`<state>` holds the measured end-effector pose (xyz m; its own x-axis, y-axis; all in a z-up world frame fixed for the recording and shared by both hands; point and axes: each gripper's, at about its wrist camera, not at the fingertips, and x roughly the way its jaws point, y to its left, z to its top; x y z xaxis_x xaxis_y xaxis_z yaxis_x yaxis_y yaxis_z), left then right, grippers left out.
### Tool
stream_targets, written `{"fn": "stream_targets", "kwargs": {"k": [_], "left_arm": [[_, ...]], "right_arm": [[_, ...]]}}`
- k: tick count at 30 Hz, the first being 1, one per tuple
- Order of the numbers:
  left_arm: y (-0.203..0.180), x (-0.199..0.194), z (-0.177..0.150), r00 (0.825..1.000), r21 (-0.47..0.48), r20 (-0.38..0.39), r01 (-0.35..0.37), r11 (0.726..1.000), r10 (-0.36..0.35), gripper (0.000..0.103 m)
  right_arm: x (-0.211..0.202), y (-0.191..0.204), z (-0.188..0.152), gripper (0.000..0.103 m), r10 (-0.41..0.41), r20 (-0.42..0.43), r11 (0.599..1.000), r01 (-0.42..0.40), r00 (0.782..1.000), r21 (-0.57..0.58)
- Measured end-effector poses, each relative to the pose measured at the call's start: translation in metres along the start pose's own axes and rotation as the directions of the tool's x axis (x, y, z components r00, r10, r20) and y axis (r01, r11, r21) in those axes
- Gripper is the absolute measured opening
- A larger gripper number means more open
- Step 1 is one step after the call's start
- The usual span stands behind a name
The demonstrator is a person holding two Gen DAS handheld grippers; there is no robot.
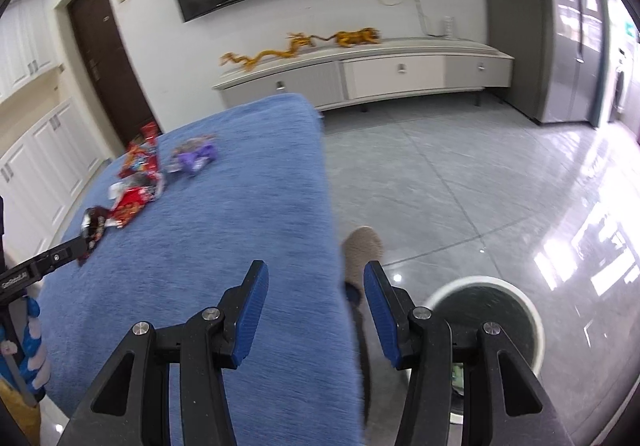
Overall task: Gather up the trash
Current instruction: 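Grasp the brown chip bag with the left tool while the right grasps a red-white bag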
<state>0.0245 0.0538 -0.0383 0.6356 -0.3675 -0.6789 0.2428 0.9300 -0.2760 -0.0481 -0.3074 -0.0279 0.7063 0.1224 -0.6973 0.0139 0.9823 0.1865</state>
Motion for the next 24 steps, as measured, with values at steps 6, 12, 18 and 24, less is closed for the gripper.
{"fn": "stream_targets", "kwargs": {"k": [6,12,18,24], "left_arm": [[0.063,-0.010,0.002,0.996,-0.083,0.027,-0.085,0.993,0.087,0.066],[0.093,-0.004,0.010,0.991,-0.106,0.023,-0.127,0.986,0.130,0.066],[0.099,0.011,0.020,0.992,-0.059,0.008,-0.125,0.990,0.125,0.066],[0.100,0.033,0.027,0.992,-0.033,-0.020,-0.126,0.992,0.125,0.066]], "right_arm": [[0.020,0.045,0.012,0.047,0.076,-0.029,0.995,-0.077,0.997,-0.065],[0.051,0.092,0.024,0.047,0.151,-0.087,0.978,-0.161,0.985,-0.133],[0.088,0.150,0.048,0.047,0.267,-0.133,0.942,-0.287,0.955,-0.172],[0.131,0.188,0.068,0.047,0.328,-0.171,0.927,-0.352,0.929,-0.132]]}}
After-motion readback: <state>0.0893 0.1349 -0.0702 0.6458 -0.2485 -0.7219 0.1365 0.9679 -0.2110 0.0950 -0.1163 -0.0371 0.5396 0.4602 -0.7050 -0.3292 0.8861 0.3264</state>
